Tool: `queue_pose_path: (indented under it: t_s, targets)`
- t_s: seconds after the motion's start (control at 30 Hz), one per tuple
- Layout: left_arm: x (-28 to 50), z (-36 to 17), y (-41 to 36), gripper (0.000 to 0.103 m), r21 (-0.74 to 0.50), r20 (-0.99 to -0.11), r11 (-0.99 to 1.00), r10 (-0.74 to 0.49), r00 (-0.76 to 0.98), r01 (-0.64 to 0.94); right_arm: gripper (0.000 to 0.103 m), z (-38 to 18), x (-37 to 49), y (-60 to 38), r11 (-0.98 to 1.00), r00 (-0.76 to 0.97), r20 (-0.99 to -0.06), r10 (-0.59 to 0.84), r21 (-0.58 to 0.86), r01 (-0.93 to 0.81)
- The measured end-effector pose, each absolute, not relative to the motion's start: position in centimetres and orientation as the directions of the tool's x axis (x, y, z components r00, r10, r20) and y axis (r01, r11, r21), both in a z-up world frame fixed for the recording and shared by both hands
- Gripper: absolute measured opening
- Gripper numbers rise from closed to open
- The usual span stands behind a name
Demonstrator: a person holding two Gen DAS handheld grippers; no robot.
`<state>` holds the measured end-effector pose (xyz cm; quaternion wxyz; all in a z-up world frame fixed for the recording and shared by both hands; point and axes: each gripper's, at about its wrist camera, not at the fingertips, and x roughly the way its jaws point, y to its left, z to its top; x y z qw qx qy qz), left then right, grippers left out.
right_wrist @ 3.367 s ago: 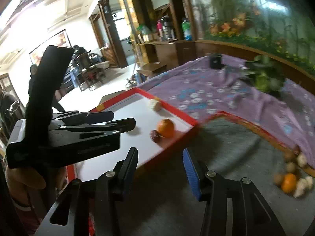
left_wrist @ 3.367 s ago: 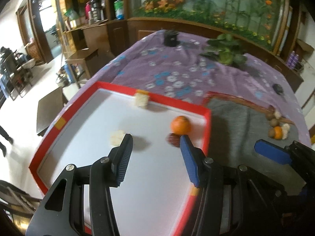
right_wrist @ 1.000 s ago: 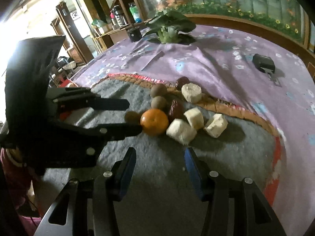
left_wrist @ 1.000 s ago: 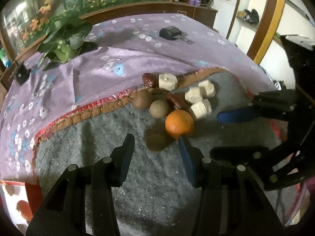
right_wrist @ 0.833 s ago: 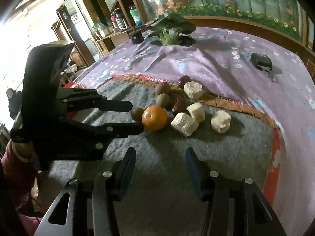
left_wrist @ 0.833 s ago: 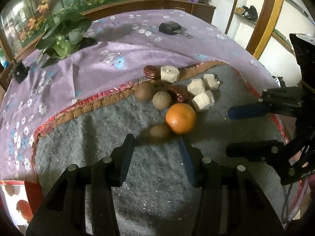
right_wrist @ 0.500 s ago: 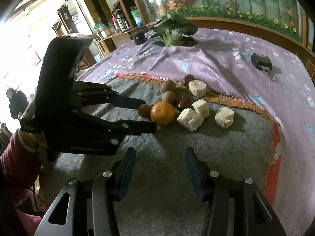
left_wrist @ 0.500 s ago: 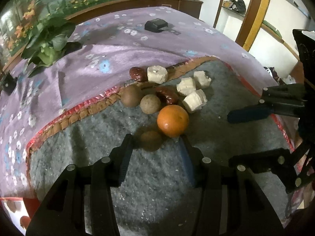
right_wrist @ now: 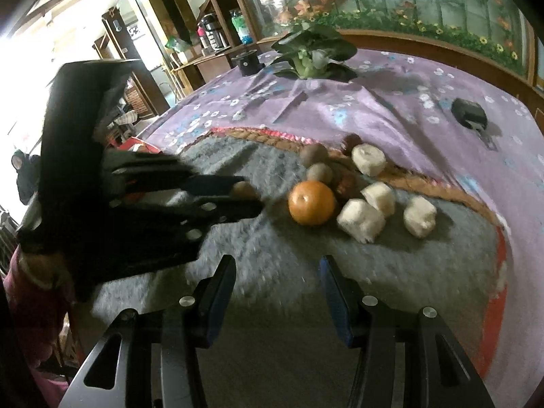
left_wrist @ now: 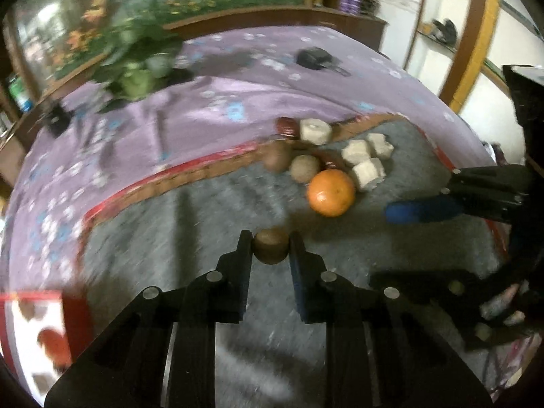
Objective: Organize fruits
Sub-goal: 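Grasp a brown kiwi with the left gripper while the right gripper grasps the orange, then carry the kiwi and orange to the white tray and open both grippers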
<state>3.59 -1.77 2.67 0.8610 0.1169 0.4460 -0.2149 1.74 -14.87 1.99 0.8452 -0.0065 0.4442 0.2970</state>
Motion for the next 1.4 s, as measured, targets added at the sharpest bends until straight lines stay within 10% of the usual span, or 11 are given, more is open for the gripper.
queue_pose_path:
  t_s: [0.3, 0.4, 1.4]
  targets:
    - [0.8, 4.4, 1.8, 0.02, -0.012, -0.79, 0.939, -0.221, 0.573, 0.345, 0.05, 1.1, 5.1, -11.9, 0.918, 0.544, -0.774, 0.325, 0.119, -0.379]
    - [0.5, 4.2, 2.4, 0.02, -0.022, -0.793, 0.945, -0.216, 0.57, 0.327, 0.033, 0.7, 5.8, -11.7, 0.937, 0.562, -0.783, 0.264, 0.07, -0.343]
    - [-6.5, 7.1, 13.5, 0.021, 0.037, -0.738, 0.999, 0.015, 0.675, 0.018, 0.032, 7.2, -4.7, -0.6, 0.768, 0.477, -0.694, 0.54, 0.175, -0.616]
